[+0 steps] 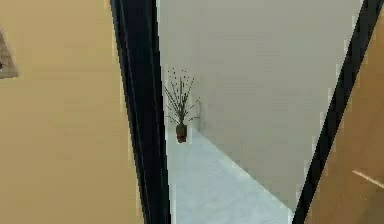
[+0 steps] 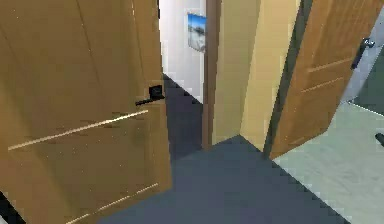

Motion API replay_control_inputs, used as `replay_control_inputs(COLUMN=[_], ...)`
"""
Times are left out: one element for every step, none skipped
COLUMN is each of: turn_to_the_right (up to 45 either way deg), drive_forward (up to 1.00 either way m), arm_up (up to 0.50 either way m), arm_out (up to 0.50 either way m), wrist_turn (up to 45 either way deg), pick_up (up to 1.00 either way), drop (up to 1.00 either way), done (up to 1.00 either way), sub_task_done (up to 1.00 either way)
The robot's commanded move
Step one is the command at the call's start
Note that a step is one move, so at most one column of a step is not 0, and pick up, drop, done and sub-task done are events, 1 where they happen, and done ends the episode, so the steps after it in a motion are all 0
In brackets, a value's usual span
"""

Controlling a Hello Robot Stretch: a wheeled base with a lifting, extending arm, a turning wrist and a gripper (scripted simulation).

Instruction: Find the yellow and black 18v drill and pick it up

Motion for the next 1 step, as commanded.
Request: replay_control_inputs(turn_to_the_right=[36.0], drive_forward=[0.00], arm_up=[0.00], arm_out=[0.00], wrist_turn=[0.0], pick_up=[0.00], drop=[0.00], done=[0.00], sub_task_done=[0.00])
